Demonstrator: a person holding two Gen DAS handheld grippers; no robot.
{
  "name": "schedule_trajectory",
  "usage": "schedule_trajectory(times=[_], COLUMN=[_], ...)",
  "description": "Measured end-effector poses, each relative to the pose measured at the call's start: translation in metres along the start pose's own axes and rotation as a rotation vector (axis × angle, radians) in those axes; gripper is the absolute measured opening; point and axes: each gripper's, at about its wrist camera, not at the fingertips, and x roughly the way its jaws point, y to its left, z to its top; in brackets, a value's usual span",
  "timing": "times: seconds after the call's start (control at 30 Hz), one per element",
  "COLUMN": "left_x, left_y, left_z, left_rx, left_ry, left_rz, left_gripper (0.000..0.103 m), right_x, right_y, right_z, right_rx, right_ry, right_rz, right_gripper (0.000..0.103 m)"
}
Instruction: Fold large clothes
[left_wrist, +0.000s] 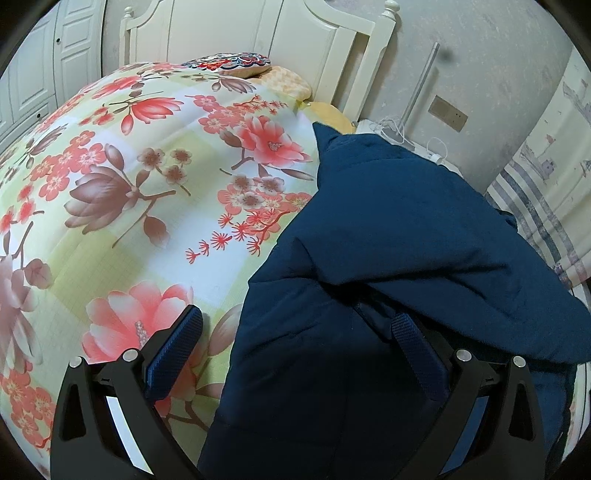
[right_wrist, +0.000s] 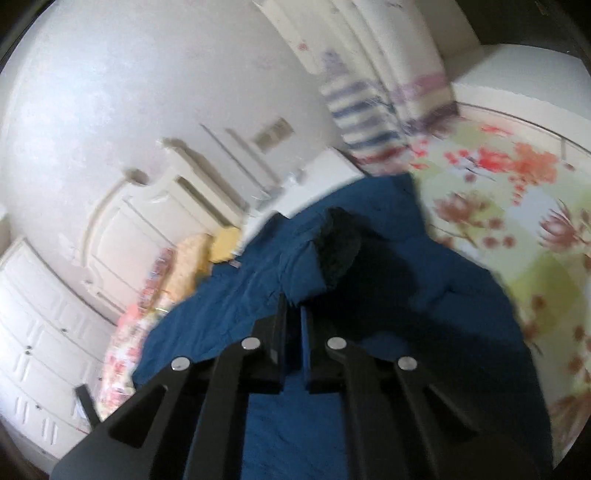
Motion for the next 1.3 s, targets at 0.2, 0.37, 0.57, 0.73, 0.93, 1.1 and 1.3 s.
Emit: schedule_trajectory(times=[0.2, 0.37, 0.57, 0.73, 0.93, 1.1, 1.3], left_x=[0.0, 0.001, -0.011, -0.066, -0.06, 0.029, 0.034], left_y=[0.0, 0.001, -0.011, -0.035, -0.1, -0.131, -0.152], left_z=[0.0, 0.001, -0.007, -0.003, 0.046, 0.055, 0.045], left_rx=[-0.012, -0.009, 0.187, 0.384, 0.392, 0.338, 0.377], left_ry=[-0.005, -0.004, 0.058, -0.014, -0.164, 0.042, 0.019], left_rz=[-0.01, -0.005, 0.041, 0.018, -0.073, -0.007, 0.052], left_gripper=[0.099, 0.099, 0.097, 0.098, 0.098, 0.098, 0.098], right_x=[-0.003, -0.028, 0.056, 0.077, 0.079, 0.073, 0.073], right_y=[-0.01, 0.046, 0.072, 0.067, 0.063, 0.06, 0.061], right_z=[-0.005, 0.013, 0.004, -0.02, -0.019, -0.016, -0.016], right_rx=[0.036, -0.24, -0.436, -0.508, -0.472, -0.444, -0.442], right_ry=[0.017, -0.142, 0.046, 0.042, 0.036, 0.037, 0.042], right_rz=[-0.122, -0.199, -0.311, -0.368, -0.337, -0.302, -0.281], right_gripper=[0.048, 0.052, 0.055, 0.059, 0.06, 0.061, 0.066])
